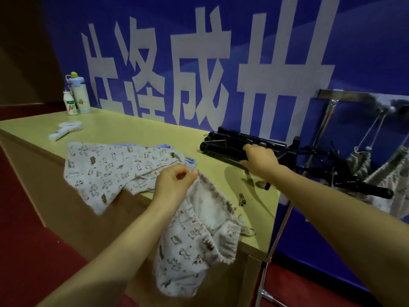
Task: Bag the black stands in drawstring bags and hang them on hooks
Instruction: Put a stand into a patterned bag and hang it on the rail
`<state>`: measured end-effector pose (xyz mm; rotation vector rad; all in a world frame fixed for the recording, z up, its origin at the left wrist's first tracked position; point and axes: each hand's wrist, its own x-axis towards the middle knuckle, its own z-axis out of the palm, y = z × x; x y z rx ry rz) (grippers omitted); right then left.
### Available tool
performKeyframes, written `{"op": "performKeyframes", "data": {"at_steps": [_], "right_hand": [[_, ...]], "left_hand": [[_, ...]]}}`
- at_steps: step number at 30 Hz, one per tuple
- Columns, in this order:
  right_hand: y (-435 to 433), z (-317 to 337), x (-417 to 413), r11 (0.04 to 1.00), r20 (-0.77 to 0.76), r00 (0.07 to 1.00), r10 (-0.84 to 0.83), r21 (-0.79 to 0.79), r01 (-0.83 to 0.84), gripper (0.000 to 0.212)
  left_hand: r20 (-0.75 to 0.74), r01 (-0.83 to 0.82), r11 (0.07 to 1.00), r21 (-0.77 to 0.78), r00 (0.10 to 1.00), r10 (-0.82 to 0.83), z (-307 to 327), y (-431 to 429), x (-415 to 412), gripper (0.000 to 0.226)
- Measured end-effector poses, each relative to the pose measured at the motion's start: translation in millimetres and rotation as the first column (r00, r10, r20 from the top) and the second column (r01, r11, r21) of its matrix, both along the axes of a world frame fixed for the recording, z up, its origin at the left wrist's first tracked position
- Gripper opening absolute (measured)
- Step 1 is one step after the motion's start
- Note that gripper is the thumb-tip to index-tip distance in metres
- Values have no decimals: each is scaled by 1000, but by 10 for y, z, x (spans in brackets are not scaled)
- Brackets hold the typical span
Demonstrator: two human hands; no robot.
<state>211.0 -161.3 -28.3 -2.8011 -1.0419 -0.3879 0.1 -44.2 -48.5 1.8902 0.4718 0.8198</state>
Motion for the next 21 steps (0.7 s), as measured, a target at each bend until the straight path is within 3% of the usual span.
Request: {"op": "performKeyframes", "data": {"at_steps": [12,21], "right_hand": [[221,-272,334,988,63,990,-122,-84,128,32],[82,-135,132,995,252,967,-28,103,2,30]], "left_hand": [[-23,-1,998,-66,1000,0,-143,147,223,35],[25,-34,984,-176,999,39,-90,251,115,30]]}}
